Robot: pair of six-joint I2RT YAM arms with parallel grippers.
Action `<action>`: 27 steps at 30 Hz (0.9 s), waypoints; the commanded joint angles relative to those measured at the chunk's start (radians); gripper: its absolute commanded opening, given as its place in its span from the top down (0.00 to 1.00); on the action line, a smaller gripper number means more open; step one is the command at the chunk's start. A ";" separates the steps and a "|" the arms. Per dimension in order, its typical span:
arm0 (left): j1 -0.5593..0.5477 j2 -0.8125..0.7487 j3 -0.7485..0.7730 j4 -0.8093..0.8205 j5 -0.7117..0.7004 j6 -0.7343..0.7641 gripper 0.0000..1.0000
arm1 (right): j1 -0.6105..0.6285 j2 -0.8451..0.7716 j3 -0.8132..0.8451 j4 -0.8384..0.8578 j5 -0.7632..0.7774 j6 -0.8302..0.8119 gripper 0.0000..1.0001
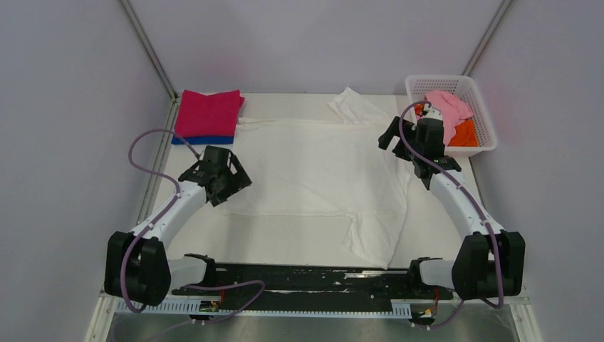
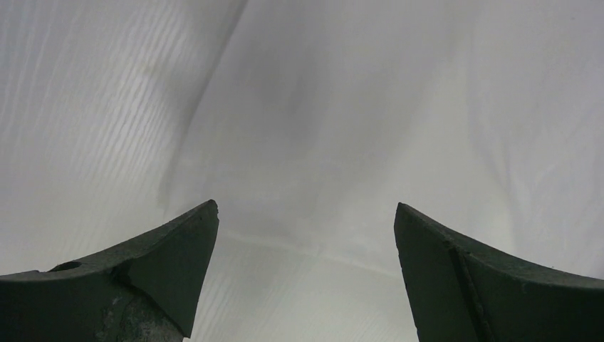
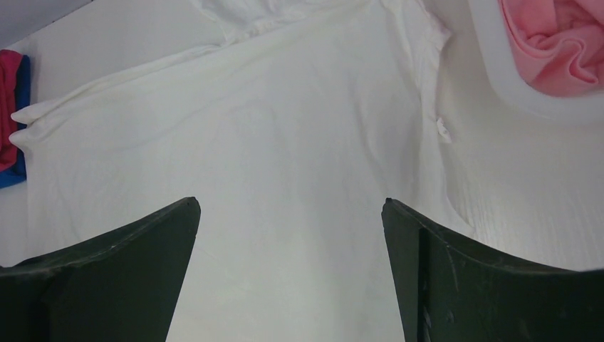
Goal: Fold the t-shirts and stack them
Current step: Grab the side of the flattened tshirt closest away from the robot with both arms
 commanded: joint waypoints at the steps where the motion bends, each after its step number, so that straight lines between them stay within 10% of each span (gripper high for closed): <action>1: 0.004 -0.142 -0.121 -0.083 -0.122 -0.178 0.00 | -0.004 -0.080 -0.080 0.063 0.014 0.072 0.00; 11: 0.005 -0.189 -0.246 -0.106 -0.203 -0.391 0.08 | -0.003 -0.059 -0.083 0.066 -0.014 0.066 0.00; 27: 0.005 -0.058 -0.297 0.030 -0.260 -0.517 0.52 | -0.003 -0.055 -0.084 0.067 -0.025 0.063 0.00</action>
